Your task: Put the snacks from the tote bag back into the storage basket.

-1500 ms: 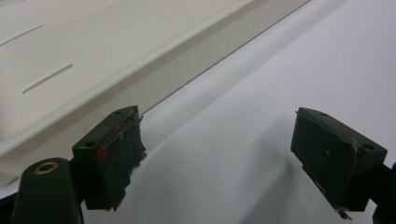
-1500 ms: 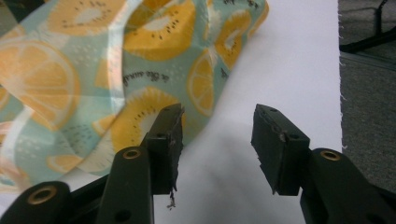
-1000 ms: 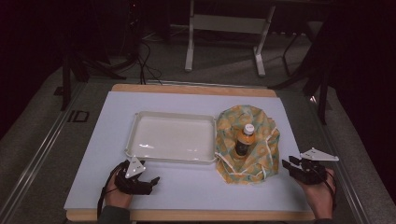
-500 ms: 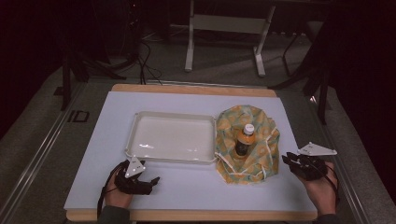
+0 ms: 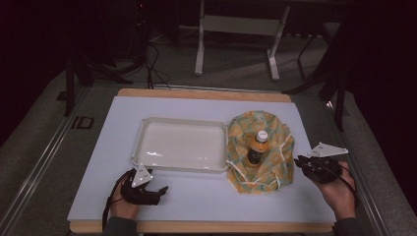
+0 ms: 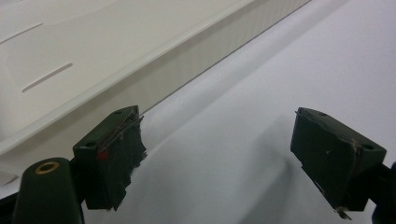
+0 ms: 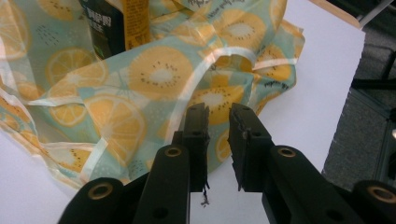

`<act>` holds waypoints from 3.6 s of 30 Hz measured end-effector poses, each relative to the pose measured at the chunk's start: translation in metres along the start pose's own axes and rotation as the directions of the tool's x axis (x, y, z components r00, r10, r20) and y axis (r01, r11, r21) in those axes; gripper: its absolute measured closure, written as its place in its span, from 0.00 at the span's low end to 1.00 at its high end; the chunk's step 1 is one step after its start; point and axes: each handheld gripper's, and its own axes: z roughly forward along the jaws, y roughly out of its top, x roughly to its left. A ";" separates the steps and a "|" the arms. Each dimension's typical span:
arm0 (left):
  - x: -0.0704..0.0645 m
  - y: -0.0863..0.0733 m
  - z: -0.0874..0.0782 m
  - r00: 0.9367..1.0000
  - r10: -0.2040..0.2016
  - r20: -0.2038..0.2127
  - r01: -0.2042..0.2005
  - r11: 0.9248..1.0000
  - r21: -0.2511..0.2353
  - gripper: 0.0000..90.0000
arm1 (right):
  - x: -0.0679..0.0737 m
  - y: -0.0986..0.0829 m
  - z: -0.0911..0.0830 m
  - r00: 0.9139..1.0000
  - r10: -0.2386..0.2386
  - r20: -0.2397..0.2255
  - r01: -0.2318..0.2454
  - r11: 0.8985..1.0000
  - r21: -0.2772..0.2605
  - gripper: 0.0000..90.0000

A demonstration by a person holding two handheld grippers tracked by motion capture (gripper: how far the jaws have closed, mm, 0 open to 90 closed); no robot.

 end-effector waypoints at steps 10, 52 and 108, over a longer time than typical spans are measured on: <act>0.000 0.000 0.000 1.000 -0.003 0.000 0.003 1.000 0.000 0.19 | -0.003 0.010 -0.006 0.999 -0.050 -0.017 0.051 0.999 0.018 0.93; 0.001 -0.001 -0.002 1.000 -0.008 0.010 0.008 1.000 -0.017 0.21 | 0.021 0.069 0.008 0.965 -0.249 -0.075 0.256 0.962 0.096 1.00; 0.003 -0.001 -0.001 1.000 -0.019 0.016 0.019 1.000 -0.016 0.21 | 0.065 0.128 0.021 0.869 -0.444 -0.216 0.478 0.866 0.144 0.89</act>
